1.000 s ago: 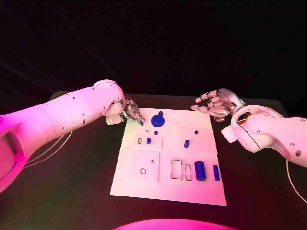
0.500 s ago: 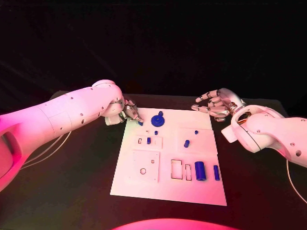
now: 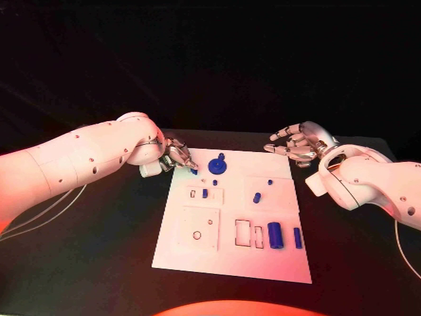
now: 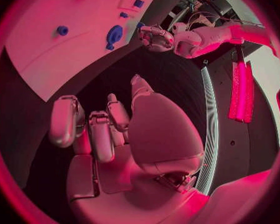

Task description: Assemble the parts on the task board

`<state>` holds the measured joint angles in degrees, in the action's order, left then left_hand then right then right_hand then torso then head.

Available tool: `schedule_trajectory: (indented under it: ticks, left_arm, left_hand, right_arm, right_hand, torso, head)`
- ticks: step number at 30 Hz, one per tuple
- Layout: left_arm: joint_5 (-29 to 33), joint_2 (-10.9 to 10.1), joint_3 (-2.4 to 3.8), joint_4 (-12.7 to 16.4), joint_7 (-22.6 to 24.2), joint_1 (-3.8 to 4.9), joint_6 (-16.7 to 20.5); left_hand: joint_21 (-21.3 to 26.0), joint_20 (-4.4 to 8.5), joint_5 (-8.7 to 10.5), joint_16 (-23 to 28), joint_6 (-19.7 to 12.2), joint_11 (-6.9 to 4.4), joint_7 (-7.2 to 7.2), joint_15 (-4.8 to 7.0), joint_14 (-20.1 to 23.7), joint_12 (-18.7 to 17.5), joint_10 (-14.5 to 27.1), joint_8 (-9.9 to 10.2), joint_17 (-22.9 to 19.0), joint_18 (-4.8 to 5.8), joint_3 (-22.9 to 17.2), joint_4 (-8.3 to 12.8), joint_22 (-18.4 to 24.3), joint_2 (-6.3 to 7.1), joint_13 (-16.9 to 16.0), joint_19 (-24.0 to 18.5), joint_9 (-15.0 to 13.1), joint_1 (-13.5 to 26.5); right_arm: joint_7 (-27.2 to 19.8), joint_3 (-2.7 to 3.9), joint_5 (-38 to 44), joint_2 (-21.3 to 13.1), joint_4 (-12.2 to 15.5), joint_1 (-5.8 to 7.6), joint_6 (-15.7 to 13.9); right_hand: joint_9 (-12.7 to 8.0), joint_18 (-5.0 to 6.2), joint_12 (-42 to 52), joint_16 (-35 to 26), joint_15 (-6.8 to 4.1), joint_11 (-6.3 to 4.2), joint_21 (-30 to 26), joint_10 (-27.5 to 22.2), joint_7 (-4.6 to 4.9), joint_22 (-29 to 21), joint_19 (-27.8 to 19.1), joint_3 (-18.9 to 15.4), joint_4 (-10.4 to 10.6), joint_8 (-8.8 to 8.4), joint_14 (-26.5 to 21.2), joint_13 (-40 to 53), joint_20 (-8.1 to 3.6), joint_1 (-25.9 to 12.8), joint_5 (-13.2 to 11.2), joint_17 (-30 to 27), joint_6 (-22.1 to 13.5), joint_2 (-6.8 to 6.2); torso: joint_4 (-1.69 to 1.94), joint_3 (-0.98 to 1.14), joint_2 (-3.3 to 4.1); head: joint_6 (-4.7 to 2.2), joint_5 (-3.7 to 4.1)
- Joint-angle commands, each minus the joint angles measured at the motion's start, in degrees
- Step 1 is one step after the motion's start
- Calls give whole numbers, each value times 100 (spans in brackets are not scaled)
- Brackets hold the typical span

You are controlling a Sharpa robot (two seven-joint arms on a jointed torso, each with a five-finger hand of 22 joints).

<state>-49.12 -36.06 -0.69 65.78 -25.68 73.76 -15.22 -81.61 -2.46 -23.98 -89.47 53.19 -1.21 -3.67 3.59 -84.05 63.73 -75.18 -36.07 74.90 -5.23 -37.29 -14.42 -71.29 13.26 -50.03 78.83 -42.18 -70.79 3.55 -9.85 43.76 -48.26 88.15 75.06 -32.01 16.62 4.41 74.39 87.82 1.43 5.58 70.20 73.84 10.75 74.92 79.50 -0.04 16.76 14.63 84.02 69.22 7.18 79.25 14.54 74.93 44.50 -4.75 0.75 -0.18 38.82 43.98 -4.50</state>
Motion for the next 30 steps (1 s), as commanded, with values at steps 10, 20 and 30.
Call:
schedule_trajectory:
  ticks: [10, 20, 30]
  left_arm:
    - [-260, -505, -10, 953, 62, -63, 597]
    - [-736, -730, -36, 1401, -204, -236, 833]
    - [-928, -756, -107, 1541, -313, -320, 731]
  left_hand:
    - [-12, 18, -157, -39, 107, 4, 40, 62, -588, 49, -85, -19, 1484, 111, -1134, 1208, 18, 33, -61, 34, -10, 87]
    - [-20, 24, -188, -46, 134, -4, 50, 68, -591, 31, -92, -21, 1496, 114, -1145, 1235, 1, 44, -28, 45, -14, 96]
    - [-29, 27, -205, -49, 149, -9, 54, 71, -593, 43, -112, -23, 1502, 117, -1152, 1248, -14, 54, -42, 55, -17, 105]
  right_arm:
    - [-62, 1, 25, -25, 9, -6, 41]
    - [-62, 0, 24, -34, 9, -10, 40]
    - [-64, 0, 24, -39, 9, -19, 40]
  right_hand:
    - [-6, 43, -13, -31, -20, 1, -24, 1, -21, 2, -26, 31, -14, 23, 422, 7, -3, -19, -35, 781, -23, 57]
    - [-6, 43, -13, -31, -20, 1, -24, 1, -21, 2, -26, 31, -14, 23, 422, 7, -3, -19, -35, 781, -23, 57]
    - [-6, 43, -13, -31, -20, 1, -24, 1, -21, 2, -26, 31, -14, 23, 422, 7, -3, -19, -35, 781, -23, 57]
  torso:
    - [0, -5, 4]
    - [-5, -11, 11]
    - [-9, -6, 14]
  head:
    - [-5, -47]
    - [14, -82]
    - [26, -94]
